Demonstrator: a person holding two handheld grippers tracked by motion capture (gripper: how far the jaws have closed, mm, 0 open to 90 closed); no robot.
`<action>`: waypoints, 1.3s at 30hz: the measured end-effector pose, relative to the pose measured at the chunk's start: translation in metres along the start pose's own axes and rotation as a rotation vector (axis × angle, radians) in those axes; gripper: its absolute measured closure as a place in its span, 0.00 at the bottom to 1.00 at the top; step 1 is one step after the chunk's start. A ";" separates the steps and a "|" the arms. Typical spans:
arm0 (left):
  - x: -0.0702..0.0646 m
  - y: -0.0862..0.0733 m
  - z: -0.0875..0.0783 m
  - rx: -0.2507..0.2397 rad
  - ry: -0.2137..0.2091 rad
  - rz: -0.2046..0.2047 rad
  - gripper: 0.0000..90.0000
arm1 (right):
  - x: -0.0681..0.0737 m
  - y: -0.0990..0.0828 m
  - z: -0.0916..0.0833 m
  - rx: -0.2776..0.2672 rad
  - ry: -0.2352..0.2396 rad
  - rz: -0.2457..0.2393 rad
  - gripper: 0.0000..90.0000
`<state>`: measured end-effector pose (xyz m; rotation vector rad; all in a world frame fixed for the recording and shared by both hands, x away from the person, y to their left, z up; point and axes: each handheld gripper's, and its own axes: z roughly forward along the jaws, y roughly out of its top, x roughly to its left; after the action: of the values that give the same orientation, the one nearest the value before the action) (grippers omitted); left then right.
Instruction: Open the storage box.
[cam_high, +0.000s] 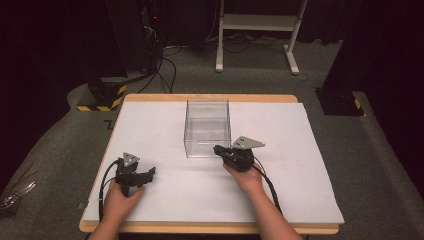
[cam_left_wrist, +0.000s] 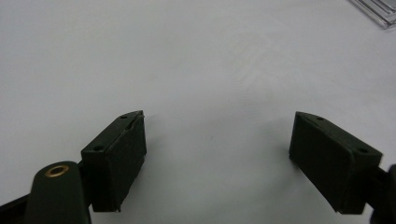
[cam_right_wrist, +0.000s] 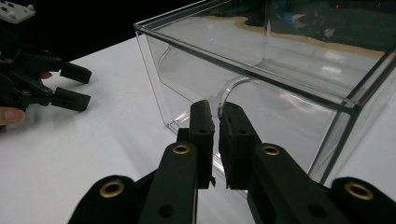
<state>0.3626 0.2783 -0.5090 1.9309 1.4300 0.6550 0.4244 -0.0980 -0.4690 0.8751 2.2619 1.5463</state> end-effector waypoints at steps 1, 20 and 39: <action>0.000 0.000 0.000 0.000 0.000 0.000 0.21 | 0.001 -0.001 -0.001 0.001 0.001 0.004 0.94; 0.000 0.000 0.000 0.002 -0.002 -0.001 0.21 | 0.003 -0.003 0.001 0.001 0.053 0.009 0.83; 0.000 0.000 0.000 0.004 -0.002 -0.001 0.21 | 0.012 -0.006 -0.009 0.003 0.091 -0.025 0.89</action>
<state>0.3628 0.2786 -0.5088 1.9331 1.4316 0.6499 0.4087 -0.0991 -0.4693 0.7891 2.3289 1.6022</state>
